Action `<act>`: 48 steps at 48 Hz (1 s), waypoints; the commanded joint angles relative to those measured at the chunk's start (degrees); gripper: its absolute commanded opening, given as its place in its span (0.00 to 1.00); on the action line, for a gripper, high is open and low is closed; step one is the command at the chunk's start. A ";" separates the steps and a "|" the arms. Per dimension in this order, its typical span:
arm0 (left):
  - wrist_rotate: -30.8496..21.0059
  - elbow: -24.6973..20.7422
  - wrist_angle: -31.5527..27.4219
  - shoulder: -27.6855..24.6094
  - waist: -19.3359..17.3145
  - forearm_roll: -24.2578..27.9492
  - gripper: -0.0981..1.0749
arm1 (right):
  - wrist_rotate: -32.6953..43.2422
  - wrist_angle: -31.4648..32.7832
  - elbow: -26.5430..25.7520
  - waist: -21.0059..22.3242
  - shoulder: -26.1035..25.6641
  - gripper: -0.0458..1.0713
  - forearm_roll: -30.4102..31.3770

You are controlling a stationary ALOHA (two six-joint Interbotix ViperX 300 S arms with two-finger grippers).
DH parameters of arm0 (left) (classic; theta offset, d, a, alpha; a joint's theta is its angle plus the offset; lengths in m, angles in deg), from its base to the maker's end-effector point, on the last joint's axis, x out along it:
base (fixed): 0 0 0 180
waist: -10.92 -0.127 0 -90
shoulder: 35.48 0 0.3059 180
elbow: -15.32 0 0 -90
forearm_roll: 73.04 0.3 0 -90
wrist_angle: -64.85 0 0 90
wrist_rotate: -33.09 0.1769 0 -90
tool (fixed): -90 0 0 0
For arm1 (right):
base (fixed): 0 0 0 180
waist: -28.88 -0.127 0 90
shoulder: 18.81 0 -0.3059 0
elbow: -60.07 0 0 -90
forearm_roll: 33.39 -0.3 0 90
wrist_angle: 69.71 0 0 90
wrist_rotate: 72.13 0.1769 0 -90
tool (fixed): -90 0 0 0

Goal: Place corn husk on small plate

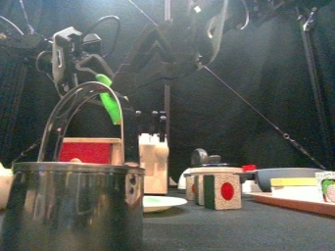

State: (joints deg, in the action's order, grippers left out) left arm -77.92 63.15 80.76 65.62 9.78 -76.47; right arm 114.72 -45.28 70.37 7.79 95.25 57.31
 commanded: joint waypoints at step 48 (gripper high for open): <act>0.18 2.90 -0.35 4.75 0.26 0.53 0.64 | 0.09 -7.47 3.34 6.42 -0.79 0.40 -35.86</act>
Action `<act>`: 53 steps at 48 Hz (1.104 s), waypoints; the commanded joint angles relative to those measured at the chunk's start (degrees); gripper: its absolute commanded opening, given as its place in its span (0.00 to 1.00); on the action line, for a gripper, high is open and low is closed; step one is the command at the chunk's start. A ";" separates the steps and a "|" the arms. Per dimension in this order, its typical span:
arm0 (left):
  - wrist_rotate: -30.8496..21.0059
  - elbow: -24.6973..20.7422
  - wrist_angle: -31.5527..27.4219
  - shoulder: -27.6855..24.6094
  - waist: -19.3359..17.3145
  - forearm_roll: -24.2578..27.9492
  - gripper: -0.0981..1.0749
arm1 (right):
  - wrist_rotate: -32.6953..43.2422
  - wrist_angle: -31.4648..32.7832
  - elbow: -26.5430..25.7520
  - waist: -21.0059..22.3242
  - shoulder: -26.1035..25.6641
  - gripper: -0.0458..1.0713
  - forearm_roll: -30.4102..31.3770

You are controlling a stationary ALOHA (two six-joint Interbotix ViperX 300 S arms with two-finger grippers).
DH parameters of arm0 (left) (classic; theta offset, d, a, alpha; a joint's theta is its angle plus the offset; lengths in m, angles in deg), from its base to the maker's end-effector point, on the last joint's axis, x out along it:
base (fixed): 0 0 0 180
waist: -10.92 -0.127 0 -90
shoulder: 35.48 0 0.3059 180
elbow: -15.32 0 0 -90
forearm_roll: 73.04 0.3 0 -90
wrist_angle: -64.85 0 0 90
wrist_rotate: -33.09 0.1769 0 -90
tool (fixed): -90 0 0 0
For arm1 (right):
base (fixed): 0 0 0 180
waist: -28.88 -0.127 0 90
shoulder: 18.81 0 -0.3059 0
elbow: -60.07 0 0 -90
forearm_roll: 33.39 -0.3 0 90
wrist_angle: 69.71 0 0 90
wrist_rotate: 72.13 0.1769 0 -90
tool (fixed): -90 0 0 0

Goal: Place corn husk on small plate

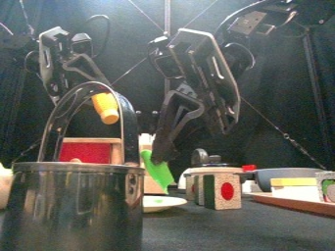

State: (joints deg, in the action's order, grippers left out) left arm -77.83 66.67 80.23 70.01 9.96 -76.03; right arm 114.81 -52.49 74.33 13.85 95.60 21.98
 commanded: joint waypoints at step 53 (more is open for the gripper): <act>0.09 -0.44 0.18 0.35 0.09 0.00 0.64 | -0.09 -0.88 -0.97 0.70 -0.70 0.64 -1.14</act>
State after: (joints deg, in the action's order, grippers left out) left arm -77.83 66.93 80.14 70.27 9.96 -76.03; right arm 114.81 -53.19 74.33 14.29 96.04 20.66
